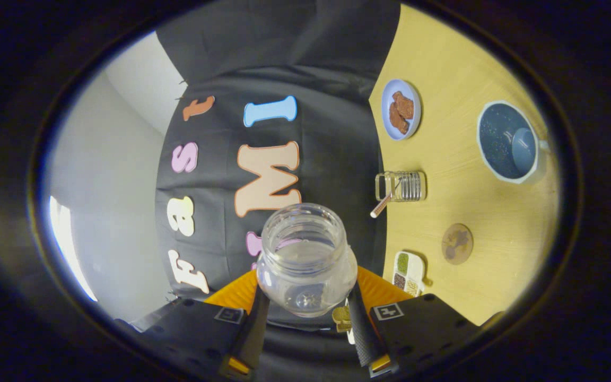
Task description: Take the bottle from table, then pour the juice into the cup, finally place the bottle on the coaster
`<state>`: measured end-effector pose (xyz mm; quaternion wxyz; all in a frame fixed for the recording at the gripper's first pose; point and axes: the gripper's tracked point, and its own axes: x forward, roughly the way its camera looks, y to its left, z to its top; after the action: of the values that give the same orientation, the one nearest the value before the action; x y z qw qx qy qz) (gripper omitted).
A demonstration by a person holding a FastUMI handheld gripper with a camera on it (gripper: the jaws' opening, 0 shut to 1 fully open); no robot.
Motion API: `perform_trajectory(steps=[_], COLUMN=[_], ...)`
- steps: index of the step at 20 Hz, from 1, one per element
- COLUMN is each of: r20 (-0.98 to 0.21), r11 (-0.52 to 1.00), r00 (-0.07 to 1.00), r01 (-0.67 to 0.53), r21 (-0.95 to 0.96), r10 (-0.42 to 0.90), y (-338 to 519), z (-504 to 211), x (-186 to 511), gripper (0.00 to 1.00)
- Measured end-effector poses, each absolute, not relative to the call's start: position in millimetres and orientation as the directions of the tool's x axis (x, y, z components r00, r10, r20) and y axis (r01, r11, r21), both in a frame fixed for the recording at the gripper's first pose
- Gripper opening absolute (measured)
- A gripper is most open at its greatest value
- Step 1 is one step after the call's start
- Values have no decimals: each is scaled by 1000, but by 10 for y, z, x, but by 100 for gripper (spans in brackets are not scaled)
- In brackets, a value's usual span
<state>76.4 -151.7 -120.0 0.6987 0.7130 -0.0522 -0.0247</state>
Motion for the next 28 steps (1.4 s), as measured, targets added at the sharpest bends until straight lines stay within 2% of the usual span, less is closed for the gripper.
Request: perform_trajectory(steps=[11,28], r20=[88,92], r11=[-153,-230], r00=[976,965], r01=[-120,-151], r21=[981,961], r10=[-200,-247], y=[-1760,-1878], z=[-1126,-1114], x=[872,1013], gripper=[73,72])
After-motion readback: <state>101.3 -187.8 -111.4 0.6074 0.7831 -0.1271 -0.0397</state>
